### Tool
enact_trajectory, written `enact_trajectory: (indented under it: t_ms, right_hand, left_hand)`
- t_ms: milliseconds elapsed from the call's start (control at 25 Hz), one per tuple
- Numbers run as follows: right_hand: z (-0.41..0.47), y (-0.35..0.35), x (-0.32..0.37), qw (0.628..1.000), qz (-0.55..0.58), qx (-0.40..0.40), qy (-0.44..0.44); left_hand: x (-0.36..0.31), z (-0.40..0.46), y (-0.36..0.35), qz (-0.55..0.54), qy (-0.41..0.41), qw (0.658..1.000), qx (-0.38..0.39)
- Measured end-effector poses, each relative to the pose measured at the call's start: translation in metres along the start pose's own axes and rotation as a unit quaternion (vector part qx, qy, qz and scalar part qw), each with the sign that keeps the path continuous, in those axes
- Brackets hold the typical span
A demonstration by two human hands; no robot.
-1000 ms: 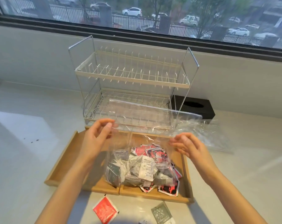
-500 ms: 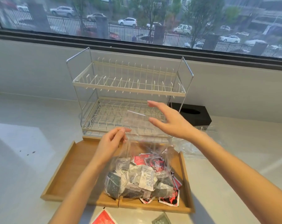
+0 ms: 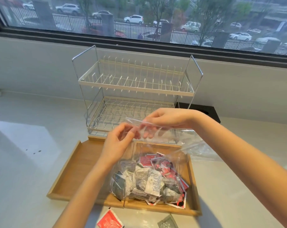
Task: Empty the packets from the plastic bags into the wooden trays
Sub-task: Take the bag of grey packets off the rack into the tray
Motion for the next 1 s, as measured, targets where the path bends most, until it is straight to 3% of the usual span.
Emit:
enact_trajectory:
  t_ms: [280, 560, 1000]
  right_hand:
    - [-0.01, -0.018, 0.004, 0.998, 0.038, 0.037, 0.043]
    - [-0.019, -0.018, 0.005, 0.979, 0.193, -0.034, 0.063]
    - [-0.021, -0.022, 0.008, 0.972, 0.179, -0.124, 0.092]
  left_hand:
    - [-0.007, -0.009, -0.002, 0.065, -0.001, 0.997, -0.047]
    - [-0.017, -0.013, -0.007, 0.036, -0.001, 0.998, -0.052]
    - [-0.019, -0.014, -0.006, 0.02, 0.011, 0.999, -0.031]
Point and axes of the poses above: each hand's wrist, its own z-axis towards the middle knuckle, its own y-axis out of the back of the hand, x = y × z, the point moved 2 cm from there along z, towards the middle knuckle, and after that the axes turned 1 degree about -y, right-handed, at the moved point
